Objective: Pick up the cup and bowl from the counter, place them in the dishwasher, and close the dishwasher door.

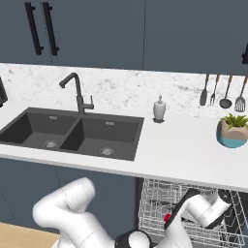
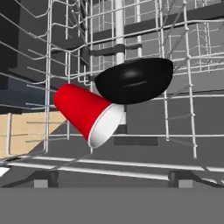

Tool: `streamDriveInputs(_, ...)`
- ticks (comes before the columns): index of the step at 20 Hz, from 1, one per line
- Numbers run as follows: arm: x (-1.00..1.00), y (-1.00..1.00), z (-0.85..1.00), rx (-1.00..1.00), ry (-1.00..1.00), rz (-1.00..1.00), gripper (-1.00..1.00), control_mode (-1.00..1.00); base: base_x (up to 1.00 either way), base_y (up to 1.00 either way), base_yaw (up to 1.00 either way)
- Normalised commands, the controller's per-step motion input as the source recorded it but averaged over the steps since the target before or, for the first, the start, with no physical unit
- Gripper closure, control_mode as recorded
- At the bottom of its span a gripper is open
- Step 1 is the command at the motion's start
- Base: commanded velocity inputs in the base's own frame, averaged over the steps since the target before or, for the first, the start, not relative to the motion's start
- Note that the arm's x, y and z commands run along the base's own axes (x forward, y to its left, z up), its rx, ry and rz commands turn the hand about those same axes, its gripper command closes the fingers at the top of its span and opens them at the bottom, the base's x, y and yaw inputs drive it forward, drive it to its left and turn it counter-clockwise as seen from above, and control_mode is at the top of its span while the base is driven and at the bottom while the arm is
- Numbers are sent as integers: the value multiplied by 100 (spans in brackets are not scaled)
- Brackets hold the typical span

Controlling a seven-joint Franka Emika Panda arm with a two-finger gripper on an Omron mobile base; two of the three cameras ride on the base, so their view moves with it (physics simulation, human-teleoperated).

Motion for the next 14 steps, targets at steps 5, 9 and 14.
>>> streamDriveInputs(5, -6, 0, 40, 0, 16, 0, -100, -100, 0, 0, 0)
streamDriveInputs(9, -32, -1, 76, 0, 1, 0, -100, -100, 0, 0, 0)
streamDriveInputs(14, -67, -1, 24, 0, -3, 0, -100, -100, 0, 0, 0)
